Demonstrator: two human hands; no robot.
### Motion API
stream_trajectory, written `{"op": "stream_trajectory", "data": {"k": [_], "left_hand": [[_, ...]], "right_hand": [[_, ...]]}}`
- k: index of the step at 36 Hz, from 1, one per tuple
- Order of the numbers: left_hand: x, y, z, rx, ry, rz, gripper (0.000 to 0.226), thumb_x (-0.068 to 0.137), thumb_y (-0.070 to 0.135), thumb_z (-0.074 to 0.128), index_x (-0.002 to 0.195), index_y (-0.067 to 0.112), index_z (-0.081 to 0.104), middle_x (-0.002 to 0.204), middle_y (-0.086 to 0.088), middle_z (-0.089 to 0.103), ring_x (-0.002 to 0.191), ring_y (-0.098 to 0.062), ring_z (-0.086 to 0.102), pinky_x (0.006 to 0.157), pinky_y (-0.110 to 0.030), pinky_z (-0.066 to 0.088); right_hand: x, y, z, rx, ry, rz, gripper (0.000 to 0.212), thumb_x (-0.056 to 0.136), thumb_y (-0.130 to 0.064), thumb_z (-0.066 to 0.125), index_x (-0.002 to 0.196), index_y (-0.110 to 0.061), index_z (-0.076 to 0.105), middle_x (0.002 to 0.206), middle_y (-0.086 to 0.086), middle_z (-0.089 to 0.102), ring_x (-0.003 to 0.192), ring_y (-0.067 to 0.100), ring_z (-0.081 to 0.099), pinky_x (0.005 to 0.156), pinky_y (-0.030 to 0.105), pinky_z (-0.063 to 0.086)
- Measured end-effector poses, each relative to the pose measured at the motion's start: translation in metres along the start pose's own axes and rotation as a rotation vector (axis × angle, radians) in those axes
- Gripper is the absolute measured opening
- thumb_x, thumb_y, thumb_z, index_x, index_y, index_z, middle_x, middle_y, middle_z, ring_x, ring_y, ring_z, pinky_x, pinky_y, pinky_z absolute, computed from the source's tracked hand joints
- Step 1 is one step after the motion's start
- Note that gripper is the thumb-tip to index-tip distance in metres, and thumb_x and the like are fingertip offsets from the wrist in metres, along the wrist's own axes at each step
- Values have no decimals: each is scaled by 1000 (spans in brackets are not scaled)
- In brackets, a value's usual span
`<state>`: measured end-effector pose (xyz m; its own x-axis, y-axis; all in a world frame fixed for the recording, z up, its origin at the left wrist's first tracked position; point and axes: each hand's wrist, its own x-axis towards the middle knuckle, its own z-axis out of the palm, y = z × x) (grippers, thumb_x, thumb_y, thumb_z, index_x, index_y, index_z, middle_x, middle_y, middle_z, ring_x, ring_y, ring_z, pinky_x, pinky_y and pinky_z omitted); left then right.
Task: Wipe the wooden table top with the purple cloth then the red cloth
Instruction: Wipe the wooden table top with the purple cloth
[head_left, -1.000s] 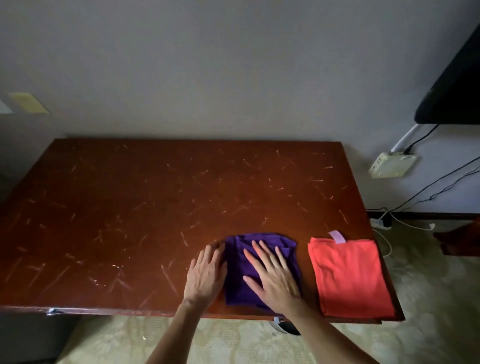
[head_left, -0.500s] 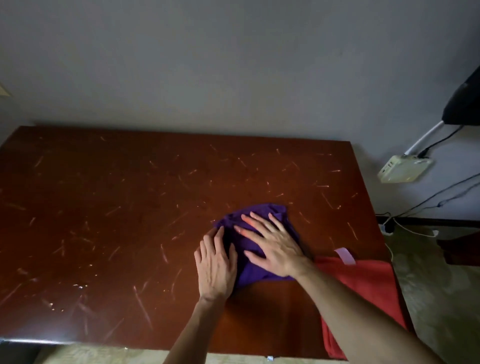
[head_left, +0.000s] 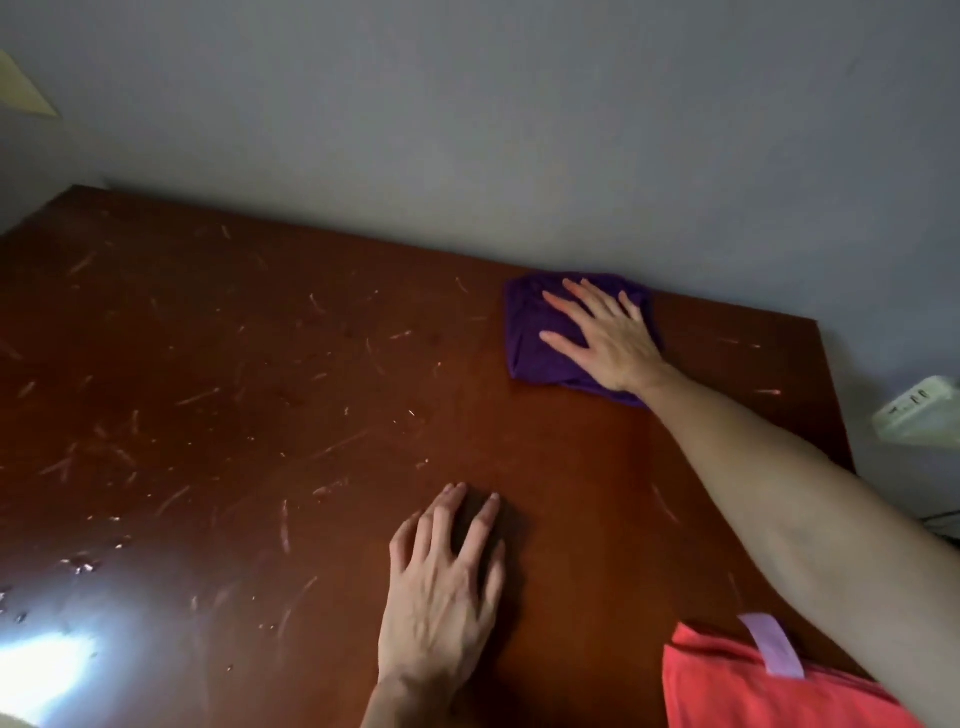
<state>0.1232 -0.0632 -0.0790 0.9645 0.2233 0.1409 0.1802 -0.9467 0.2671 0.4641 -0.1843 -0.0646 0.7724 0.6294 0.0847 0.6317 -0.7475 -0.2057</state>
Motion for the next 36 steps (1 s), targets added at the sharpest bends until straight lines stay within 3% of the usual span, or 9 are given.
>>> {"op": "stream_trajectory", "data": {"k": [5,8,12,16,21,25,31,36], "left_hand": [[-2,-1,-1,21,-32,-10,49,103,47,37,147,30,45,147,-5,45,140,-19,41,111,-37,25],[-1,1,-4,4,-27,-13,48,103,47,36,146,30,47,146,-4,46,137,-19,41,110,-38,26],[-3,2,-9,-2,-7,1,43,101,42,37,138,25,53,144,-6,47,133,-23,45,109,-43,28],[-11,11,-15,4,57,114,34,99,35,42,123,22,62,137,-4,53,128,-23,50,105,-44,31],[-3,15,-11,44,-25,216,39,101,35,39,132,20,58,137,-5,54,124,-26,54,104,-43,33],[20,28,-10,68,-66,299,43,100,37,40,136,19,57,141,-6,53,129,-25,51,105,-43,33],[41,53,10,-6,-145,231,53,101,44,34,146,18,47,150,-7,46,144,-21,39,115,-40,27],[42,49,16,9,-167,250,56,104,44,27,151,18,40,157,-7,39,152,-16,24,122,-41,20]], "right_hand": [[-23,-8,-2,-24,-77,4,98,72,-96,-2,159,-53,12,173,-6,8,159,17,2,121,68,5],[-53,-14,-5,-31,-87,14,93,74,-94,4,158,-54,10,173,-5,5,159,18,0,121,70,6],[-119,-13,-11,-53,-122,-42,90,76,-94,-2,158,-55,6,173,-6,3,159,18,-3,119,72,9],[-208,4,-16,-112,-120,-187,81,89,-86,15,161,-48,10,173,-3,4,160,21,0,117,74,13],[-268,21,-21,-156,-93,-284,80,94,-80,25,163,-41,12,173,-1,4,159,22,7,113,77,19],[-260,29,-23,-137,-122,-391,73,99,-75,26,162,-43,11,173,-5,2,160,20,1,118,75,7],[-202,78,-40,-134,-233,-456,69,97,-75,31,160,-50,14,172,-12,-4,159,13,-6,124,63,0],[-142,125,-45,-104,-191,-286,70,95,-78,23,159,-50,16,172,-12,1,159,12,-2,126,59,4]]}}
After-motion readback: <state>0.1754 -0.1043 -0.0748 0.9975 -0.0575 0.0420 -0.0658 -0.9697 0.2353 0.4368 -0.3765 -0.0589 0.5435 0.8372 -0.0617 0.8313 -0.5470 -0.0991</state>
